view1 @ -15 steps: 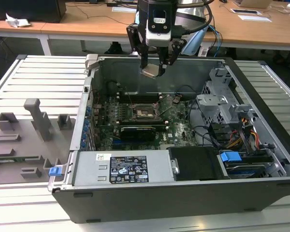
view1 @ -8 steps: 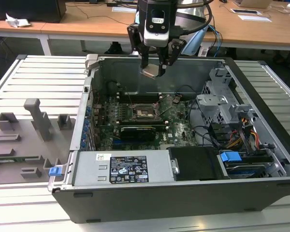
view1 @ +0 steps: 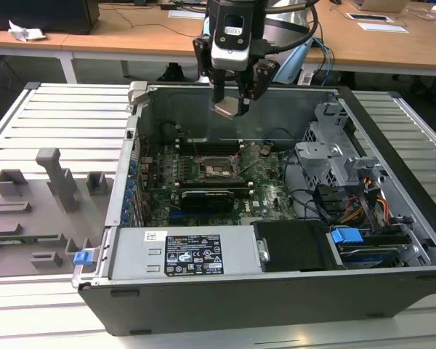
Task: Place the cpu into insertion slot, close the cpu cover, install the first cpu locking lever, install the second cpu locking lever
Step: 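Place the cpu into insertion slot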
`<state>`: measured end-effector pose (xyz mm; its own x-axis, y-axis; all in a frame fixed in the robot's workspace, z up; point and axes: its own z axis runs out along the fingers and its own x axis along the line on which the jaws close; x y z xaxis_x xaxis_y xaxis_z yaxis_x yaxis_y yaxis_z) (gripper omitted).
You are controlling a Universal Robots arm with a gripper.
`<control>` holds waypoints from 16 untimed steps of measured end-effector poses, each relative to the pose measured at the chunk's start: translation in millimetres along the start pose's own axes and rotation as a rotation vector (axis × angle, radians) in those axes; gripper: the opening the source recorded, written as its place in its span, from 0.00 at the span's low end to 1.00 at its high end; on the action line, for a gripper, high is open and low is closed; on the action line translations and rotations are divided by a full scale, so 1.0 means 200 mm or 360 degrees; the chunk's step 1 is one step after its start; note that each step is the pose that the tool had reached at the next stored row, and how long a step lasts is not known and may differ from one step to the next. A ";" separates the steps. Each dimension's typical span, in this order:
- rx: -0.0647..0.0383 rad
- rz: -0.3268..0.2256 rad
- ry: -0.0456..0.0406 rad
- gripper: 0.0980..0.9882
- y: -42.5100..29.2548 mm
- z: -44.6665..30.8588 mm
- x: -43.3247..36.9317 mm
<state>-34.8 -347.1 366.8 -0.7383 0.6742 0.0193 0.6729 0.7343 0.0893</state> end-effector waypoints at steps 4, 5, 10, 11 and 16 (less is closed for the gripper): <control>-0.0001 0.0065 -0.0006 0.48 0.000 0.001 0.000; -0.0001 0.0076 -0.0007 0.48 0.000 0.001 0.000; -0.0002 0.0125 -0.0012 0.48 0.001 0.003 0.002; -0.0002 0.0140 -0.0013 0.48 0.001 0.003 0.001; -0.0003 0.0196 -0.0018 0.48 0.001 0.005 0.002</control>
<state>-34.7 -346.6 365.8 -0.6493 0.7603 0.0189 0.7585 0.6455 0.0890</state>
